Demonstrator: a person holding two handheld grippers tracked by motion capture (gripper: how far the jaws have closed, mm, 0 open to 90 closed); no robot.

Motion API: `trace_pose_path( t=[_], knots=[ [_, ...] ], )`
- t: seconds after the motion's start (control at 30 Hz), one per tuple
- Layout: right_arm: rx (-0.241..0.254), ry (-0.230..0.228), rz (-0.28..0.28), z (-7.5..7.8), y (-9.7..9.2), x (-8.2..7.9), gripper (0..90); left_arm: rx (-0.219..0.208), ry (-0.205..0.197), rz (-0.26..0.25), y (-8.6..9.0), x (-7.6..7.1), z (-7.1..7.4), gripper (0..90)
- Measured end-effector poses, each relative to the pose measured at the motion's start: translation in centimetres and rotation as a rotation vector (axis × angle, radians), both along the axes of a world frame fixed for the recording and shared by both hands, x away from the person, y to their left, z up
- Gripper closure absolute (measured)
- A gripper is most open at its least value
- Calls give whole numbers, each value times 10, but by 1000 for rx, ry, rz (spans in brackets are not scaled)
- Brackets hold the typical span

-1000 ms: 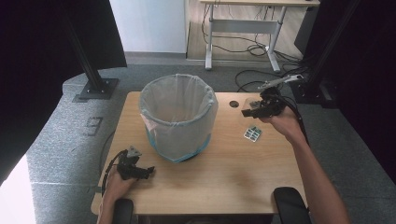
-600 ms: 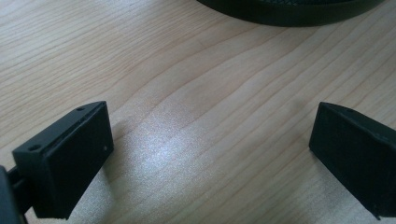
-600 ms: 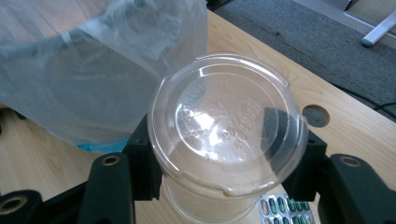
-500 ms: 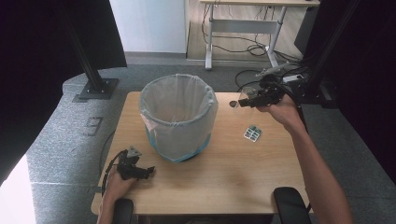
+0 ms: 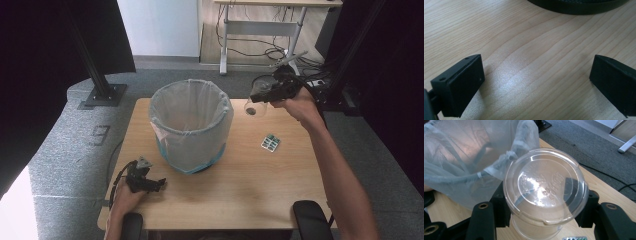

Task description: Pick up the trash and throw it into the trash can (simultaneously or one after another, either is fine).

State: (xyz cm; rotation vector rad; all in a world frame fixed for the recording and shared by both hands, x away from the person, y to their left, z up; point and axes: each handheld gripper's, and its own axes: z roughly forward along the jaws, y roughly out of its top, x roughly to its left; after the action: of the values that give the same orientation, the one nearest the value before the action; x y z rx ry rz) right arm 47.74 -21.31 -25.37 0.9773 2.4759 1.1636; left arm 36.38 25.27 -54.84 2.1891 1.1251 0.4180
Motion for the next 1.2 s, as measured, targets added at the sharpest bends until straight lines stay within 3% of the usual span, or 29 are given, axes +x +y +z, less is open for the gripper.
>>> trace_pose_path(
  t=[0.57,1.2],
  knots=[
    [4,-20,22,33,24,10,419,0,0,0,0,0,0,0],
    [-11,-29,76,50,68,18,421,0,1,-1,0,0,0,0]
  ],
)
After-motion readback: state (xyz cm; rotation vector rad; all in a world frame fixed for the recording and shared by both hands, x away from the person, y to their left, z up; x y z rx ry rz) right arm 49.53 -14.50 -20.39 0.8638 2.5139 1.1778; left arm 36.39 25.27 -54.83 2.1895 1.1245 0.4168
